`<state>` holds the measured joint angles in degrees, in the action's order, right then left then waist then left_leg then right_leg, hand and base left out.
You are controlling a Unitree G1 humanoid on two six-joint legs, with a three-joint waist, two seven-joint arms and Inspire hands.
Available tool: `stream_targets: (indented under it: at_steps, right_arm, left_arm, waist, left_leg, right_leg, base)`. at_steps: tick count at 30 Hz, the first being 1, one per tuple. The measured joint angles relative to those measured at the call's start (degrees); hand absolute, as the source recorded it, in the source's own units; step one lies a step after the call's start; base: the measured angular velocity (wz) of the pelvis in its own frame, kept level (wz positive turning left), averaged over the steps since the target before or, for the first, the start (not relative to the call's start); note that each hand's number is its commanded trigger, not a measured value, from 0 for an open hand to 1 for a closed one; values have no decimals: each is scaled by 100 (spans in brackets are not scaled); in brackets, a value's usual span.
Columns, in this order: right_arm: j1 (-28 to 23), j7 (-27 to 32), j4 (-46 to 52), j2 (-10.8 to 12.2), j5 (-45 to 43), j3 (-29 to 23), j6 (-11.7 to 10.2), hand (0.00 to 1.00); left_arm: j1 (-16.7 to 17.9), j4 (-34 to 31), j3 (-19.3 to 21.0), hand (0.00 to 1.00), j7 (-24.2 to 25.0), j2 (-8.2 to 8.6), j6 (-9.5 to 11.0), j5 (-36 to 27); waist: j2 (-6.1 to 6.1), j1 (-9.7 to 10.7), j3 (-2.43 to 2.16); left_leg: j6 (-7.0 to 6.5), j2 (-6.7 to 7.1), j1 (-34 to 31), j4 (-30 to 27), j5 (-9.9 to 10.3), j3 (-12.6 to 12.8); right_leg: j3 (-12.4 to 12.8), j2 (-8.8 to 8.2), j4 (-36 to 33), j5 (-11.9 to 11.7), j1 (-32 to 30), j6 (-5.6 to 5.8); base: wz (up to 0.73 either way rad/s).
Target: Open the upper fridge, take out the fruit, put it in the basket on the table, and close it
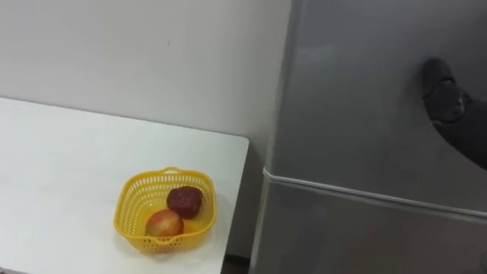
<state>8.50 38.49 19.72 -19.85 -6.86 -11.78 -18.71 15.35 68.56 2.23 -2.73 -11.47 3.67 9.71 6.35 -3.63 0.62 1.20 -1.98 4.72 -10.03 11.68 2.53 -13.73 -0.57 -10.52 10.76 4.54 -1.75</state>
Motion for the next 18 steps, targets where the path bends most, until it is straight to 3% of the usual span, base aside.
stream_targets:
  at_steps: [8,10,12,16,18]
  right_arm:
    - [1,-218,-109,-1,0,-79,7,0]
    - [-1,-177,-95,0,-8,-83,7,0]
    - [-12,-65,-52,0,3,-172,6,0]
    - [-9,216,-90,-4,-26,-634,0,0]
    - [-101,497,-154,-32,3,-906,-4,0]
  left_arm:
    - [11,-179,207,0,91,0,-13,2]
    - [9,-242,218,0,87,2,-10,60]
    - [28,-251,248,0,88,2,-14,133]
    - [74,-225,351,0,87,-1,-15,123]
    - [122,-219,360,0,87,6,-15,120]
  waist:
    - [-40,37,16]
    - [-51,32,-11]
    - [-73,52,-78]
    - [-90,185,-89]
    - [-115,259,-73]
  left_leg:
    - [0,31,-3,-62,2,-35]
    - [0,29,-10,-34,2,-26]
    - [-1,28,-50,-28,2,-16]
    - [-2,34,-41,-34,1,-19]
    - [-2,31,-8,-30,1,64]
  right_leg:
    - [-31,-20,83,12,33,17]
    - [2,-9,73,12,5,18]
    - [0,-12,27,9,-47,19]
    - [-17,-23,-12,9,-56,19]
    - [54,-20,-13,9,-52,19]
  base:
    - [4]
    - [-2]
    - [-2]
    - [-1]
    - [-15]
